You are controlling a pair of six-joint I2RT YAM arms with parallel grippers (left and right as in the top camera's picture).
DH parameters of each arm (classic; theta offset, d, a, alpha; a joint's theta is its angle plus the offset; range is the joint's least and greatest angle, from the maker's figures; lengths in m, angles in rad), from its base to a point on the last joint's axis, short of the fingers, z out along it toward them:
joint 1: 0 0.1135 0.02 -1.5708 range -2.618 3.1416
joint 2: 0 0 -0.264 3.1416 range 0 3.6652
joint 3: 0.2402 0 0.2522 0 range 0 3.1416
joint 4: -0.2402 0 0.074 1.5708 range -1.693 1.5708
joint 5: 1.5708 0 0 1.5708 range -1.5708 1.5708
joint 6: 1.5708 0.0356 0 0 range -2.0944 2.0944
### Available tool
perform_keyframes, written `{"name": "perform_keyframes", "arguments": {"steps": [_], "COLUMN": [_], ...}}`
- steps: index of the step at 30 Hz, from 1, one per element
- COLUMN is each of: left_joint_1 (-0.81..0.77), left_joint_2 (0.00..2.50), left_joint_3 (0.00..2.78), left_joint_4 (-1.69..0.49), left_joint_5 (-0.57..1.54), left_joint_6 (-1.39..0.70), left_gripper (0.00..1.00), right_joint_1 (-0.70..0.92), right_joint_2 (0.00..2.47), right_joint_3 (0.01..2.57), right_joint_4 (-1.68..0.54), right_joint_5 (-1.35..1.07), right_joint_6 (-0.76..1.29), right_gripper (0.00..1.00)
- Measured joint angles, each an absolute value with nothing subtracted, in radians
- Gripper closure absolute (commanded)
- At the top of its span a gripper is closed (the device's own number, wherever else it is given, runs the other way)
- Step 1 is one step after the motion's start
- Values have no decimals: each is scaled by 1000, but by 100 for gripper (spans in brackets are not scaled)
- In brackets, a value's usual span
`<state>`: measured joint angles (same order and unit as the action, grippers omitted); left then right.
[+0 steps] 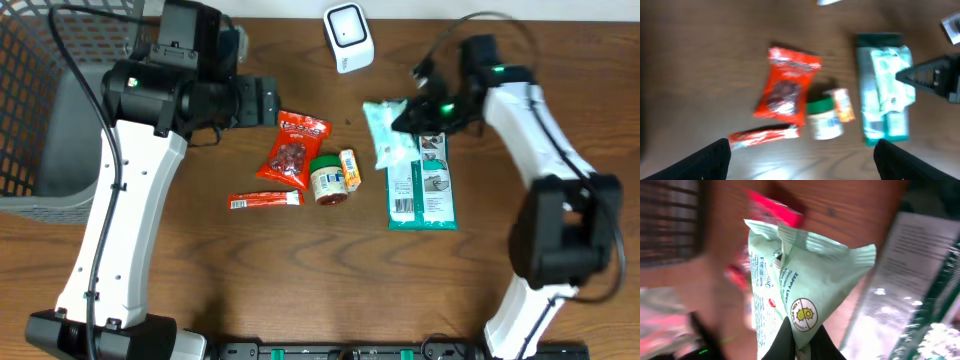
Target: Scan the item barcode
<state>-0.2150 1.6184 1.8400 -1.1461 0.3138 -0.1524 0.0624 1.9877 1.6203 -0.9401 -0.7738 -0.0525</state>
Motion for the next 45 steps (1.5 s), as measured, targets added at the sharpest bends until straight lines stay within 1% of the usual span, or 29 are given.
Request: {"name": "perform_keyframes", "arguments": {"steps": [4,9,13,15,20,22,31,32,33,34,37,40,43,44,45], "left_joint_1": [-215,-215,-216,-216,-216,-220,-278,-283,-287,-291,-293,-292,-289,-288,-288], "left_joint_2": [1618,1618,1618,1618,1631,1647,1674,1674,1674,1674,1674,1674,1674,1674,1675], "left_joint_3": [1839,1839,1839,1839,1839,1839,1839,1839,1839,1839,1839,1839,1839,1839,1839], "left_joint_4": [-1089,-1001,-960,-953,-940,-940,-919,-908,-899,-885,-861,-857,-856,-855,-853], "left_joint_5": [513,754,849,871,902,912,914,914,914,914,914,910,897,892,888], "left_joint_6": [-84,-32,-20,-17,-17,-19,-19,-19,-19,-19,-18,-22,-25,-25,-23], "left_gripper": [9,9,10,13,16,18,19,21,26,34,45,53,65,71,75], "right_joint_1": [28,25,54,78,125,135,147,150,154,159,176,188,194,195,195], "right_joint_2": [1948,1948,1948,1947,1927,1898,1831,1831,1831,1831,1831,1831,1831,1831,1831], "right_joint_3": [1620,1620,1620,1620,1620,1620,1620,1620,1620,1620,1620,1620,1620,1620,1620], "right_joint_4": [-962,-941,-910,-896,-818,-746,-481,-455,-436,-420,-402,-402,-392,-390,-388], "right_joint_5": [-1004,-1285,-1419,-1452,-1487,-1495,-1508,-1507,-1507,-1507,-1506,-1502,-1500,-1501,-1501], "right_joint_6": [-99,-124,-129,-129,-107,-69,150,179,200,221,268,290,304,307,308], "right_gripper": [99,99,99,99,99,99,99,99,99,99,99,99,99,99,99]}}
